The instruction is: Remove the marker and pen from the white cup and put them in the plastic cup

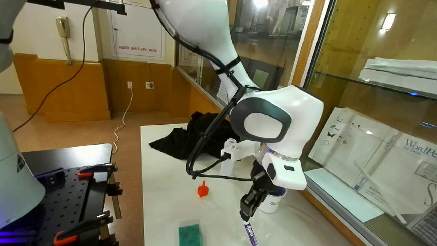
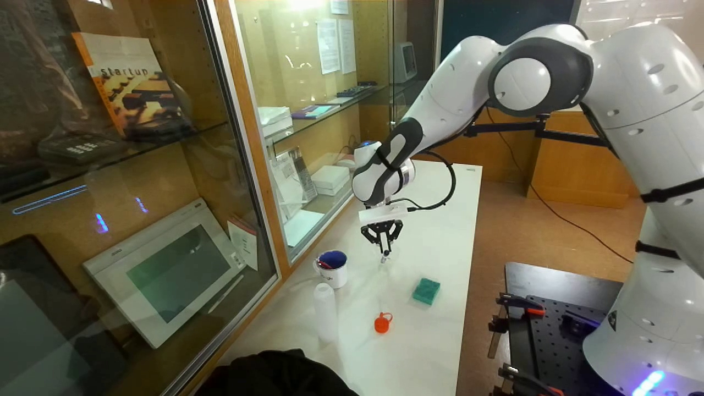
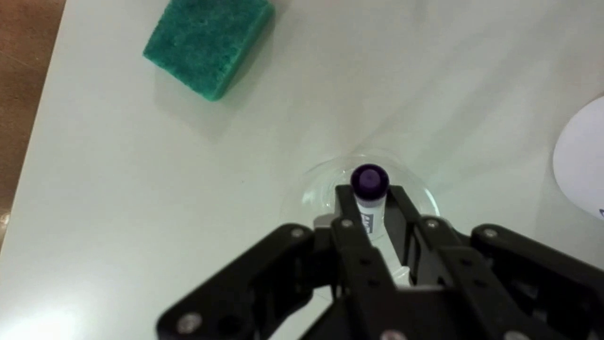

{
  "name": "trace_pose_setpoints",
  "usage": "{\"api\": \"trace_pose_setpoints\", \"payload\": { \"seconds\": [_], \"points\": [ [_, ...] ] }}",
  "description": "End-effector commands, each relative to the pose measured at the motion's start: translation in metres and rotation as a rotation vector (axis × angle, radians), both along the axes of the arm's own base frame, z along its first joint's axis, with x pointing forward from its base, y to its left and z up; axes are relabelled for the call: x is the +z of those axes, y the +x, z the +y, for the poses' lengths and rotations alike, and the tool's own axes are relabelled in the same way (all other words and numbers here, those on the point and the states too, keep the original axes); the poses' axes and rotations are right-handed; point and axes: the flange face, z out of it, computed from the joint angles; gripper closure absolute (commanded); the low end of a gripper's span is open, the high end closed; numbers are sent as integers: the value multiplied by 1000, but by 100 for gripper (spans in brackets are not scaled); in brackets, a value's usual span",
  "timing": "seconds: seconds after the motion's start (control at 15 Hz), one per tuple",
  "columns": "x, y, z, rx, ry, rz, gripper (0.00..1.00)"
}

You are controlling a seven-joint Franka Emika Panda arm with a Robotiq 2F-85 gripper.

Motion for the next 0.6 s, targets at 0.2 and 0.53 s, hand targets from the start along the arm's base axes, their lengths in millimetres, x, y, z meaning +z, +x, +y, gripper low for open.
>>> {"api": "trace_pose_setpoints", "payload": {
  "seconds": [0.2, 0.53],
  "points": [
    [2, 6, 6, -21, -4, -23, 22],
    [22, 3, 11, -3, 13, -44, 0]
  ]
}}
